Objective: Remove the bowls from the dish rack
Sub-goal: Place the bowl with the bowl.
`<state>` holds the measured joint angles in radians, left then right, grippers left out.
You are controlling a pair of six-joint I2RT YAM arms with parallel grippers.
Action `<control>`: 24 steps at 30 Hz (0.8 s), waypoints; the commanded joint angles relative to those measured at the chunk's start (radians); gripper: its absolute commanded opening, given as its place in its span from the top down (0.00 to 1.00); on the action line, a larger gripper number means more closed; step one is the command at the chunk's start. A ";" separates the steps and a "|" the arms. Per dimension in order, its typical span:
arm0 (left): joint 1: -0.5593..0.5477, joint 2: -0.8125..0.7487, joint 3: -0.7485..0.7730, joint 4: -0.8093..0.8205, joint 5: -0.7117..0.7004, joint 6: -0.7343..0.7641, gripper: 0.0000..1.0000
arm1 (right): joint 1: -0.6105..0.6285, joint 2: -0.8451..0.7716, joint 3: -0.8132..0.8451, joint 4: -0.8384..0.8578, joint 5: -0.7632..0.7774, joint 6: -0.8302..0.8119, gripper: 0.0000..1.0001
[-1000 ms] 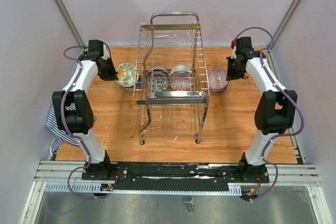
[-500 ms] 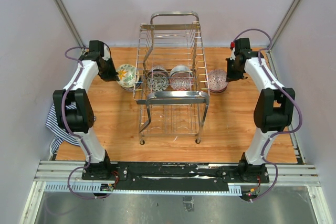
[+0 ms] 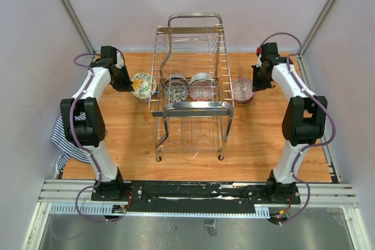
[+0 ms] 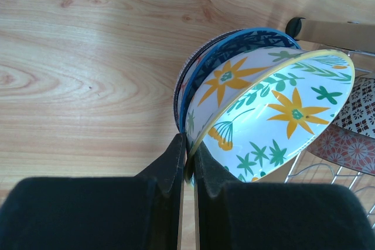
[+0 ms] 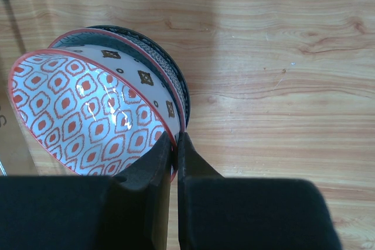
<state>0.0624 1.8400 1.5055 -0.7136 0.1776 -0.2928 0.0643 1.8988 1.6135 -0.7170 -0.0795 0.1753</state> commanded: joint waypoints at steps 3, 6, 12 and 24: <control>0.004 0.010 0.035 0.015 0.034 0.004 0.99 | -0.023 0.016 0.049 -0.003 0.009 0.004 0.99; 0.003 0.014 0.036 0.014 0.034 0.004 0.99 | -0.023 0.019 0.050 -0.003 0.008 0.004 0.99; 0.002 0.025 0.042 0.007 0.039 0.006 0.99 | -0.023 0.022 0.051 -0.003 0.008 0.004 0.99; 0.002 0.030 0.051 -0.006 0.030 0.006 0.81 | -0.023 0.024 0.052 -0.006 0.004 0.004 0.99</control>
<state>0.0624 1.8675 1.5181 -0.7139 0.1825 -0.2939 0.0631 1.9163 1.6260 -0.7170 -0.0803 0.1753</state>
